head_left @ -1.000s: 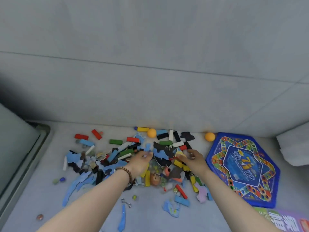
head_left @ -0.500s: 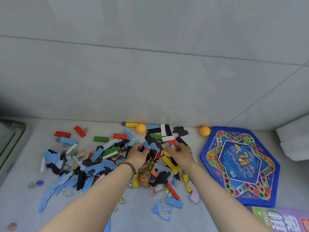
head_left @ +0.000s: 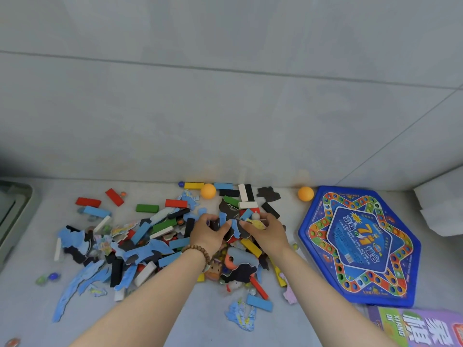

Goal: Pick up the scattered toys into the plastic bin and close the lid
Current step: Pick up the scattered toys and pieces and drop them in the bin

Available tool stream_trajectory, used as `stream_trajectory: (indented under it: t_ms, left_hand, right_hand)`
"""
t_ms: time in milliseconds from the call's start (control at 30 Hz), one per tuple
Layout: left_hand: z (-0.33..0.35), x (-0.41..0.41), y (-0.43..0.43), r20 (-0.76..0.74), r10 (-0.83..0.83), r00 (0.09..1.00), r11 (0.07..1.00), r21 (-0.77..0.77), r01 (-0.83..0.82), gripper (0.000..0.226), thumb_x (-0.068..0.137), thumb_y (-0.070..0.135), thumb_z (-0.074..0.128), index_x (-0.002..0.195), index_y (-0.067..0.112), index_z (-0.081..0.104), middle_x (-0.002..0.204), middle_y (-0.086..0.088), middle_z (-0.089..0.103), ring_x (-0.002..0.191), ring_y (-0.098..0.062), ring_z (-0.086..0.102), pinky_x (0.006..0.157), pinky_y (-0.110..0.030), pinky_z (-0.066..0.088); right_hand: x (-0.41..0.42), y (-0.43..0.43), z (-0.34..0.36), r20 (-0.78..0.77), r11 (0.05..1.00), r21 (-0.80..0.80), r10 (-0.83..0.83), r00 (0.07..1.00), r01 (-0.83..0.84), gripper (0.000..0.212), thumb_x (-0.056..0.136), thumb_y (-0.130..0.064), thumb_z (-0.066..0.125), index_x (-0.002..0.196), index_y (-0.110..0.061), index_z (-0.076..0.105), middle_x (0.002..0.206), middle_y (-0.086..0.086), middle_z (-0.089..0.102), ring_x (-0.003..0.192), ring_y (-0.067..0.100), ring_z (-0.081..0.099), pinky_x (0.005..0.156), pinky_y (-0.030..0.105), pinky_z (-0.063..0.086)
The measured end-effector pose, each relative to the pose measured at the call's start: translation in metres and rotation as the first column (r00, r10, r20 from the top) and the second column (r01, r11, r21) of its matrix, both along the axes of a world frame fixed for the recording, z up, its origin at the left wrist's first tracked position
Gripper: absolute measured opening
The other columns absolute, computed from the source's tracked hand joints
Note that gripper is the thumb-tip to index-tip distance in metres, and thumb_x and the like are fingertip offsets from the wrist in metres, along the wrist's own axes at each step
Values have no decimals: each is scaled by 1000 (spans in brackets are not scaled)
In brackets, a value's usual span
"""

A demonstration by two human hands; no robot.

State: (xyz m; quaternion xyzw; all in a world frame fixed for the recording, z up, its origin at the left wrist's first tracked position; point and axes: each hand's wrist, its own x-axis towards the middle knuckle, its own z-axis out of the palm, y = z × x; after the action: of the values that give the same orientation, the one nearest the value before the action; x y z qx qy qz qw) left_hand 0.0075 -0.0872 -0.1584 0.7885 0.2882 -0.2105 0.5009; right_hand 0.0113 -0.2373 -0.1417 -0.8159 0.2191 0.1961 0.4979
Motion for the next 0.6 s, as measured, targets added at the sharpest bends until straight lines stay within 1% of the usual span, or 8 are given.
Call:
stream_trajectory:
  t_ms: [67, 133, 233, 300, 367, 433, 500, 600]
  left_hand:
    - [1, -3, -1, -8, 44, 999, 998, -52, -44, 37, 77, 44, 70, 102, 24, 52, 115, -3, 57, 98, -23, 64, 87, -40, 55]
    - [5, -6, -1, -1, 56, 998, 995, -86, -56, 38, 79, 42, 69, 106, 21, 52, 112, -4, 58, 78, -19, 69, 78, -35, 58]
    - [5, -9, -1, 47, 59, 997, 994, -98, -54, 36, 80, 40, 69, 103, 20, 53, 111, -5, 61, 66, -11, 66, 72, -32, 59]
    - [6, -12, 1, 84, 59, 995, 993, -109, -50, 29, 80, 39, 70, 97, 22, 54, 108, -6, 62, 70, -12, 66, 70, -32, 59]
    - [7, -13, 2, 122, 48, 991, 991, -127, -33, 24, 77, 41, 71, 88, 30, 53, 107, -6, 62, 83, -19, 67, 74, -36, 59]
    - [6, -14, 5, 152, 16, 988, 993, -119, 2, 27, 73, 48, 72, 86, 35, 52, 104, -2, 63, 93, -24, 65, 81, -44, 57]
    - [5, -14, 7, 164, -10, 986, 992, -123, 31, 31, 70, 52, 73, 87, 37, 52, 103, 1, 63, 94, -25, 65, 83, -46, 56]
    - [10, -14, 6, 205, -62, 977, 993, -82, 80, 33, 74, 47, 72, 97, 32, 52, 108, 2, 63, 97, -19, 61, 89, -39, 54]
  right_hand:
    - [-4, -1, 1, 19, 1000, 15, 18, 1000, -18, 58, 78, -38, 73, 126, -17, 48, 116, -4, 54, 100, 10, 52, 84, 24, 46]
    - [-7, -3, 1, 14, 999, 42, 24, 1000, -24, 61, 78, -37, 73, 129, -16, 47, 120, -3, 54, 102, 10, 53, 83, 21, 47]
    - [-9, -4, 5, 22, 994, 101, 39, 999, -41, 50, 79, -31, 73, 122, -16, 54, 116, -1, 62, 95, 11, 59, 68, 13, 47]
    - [-8, -7, 7, 30, 989, 129, 71, 997, -74, 35, 80, -28, 73, 111, -18, 60, 108, -1, 66, 89, 10, 62, 62, 9, 47]
    - [-7, -9, 10, 41, 982, 145, 114, 993, -119, 23, 80, -25, 73, 99, -22, 60, 96, -6, 65, 82, 4, 60, 60, 6, 46]
    - [-5, -12, 10, 60, 980, 105, 160, 985, -166, 26, 77, -30, 74, 97, -26, 58, 103, -4, 61, 90, 7, 58, 69, 11, 45]
    - [-4, -15, 10, 61, 976, 103, 185, 981, -190, 33, 76, -31, 76, 101, -29, 54, 111, -2, 59, 99, 11, 56, 74, 15, 43]
    - [-6, -18, 5, 34, 969, 179, 169, 985, -172, 45, 75, -28, 77, 111, -25, 51, 111, -6, 62, 102, 10, 57, 76, 14, 45]
